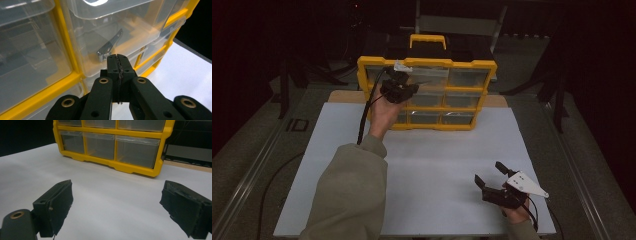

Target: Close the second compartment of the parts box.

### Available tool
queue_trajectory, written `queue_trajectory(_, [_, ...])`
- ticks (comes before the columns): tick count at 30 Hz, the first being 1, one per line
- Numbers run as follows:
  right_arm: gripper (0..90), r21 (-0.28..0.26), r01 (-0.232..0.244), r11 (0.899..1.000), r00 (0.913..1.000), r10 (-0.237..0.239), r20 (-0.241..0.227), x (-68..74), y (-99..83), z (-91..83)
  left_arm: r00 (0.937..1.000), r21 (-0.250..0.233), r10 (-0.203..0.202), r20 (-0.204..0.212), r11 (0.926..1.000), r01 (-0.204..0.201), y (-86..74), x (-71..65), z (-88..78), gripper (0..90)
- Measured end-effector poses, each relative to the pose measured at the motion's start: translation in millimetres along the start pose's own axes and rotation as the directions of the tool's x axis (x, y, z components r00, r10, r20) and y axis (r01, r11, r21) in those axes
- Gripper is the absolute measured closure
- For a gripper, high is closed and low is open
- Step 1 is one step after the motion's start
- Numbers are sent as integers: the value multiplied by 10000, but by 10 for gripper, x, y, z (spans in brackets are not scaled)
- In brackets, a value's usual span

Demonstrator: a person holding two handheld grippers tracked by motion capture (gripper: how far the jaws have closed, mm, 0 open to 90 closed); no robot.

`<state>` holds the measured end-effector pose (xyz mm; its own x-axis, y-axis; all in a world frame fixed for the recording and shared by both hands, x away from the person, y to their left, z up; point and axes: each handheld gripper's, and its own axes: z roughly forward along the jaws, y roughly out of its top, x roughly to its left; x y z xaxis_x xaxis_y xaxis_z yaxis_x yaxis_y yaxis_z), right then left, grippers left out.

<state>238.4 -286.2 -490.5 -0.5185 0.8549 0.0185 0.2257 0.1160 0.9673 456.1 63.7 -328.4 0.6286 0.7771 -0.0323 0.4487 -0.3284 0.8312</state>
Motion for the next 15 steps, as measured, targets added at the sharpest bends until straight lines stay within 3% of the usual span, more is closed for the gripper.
queue_trajectory(11, [103,6,24,10000,10000,-24,4,-3,-2,4,9997,-230,-102,-239,9997,97,42,-30,33,900])
queue_trajectory(15, [103,4,30,10000,10000,-30,8,-8,-3,2,9985,-233,-212,-506,9995,201,35,-10,66,900])
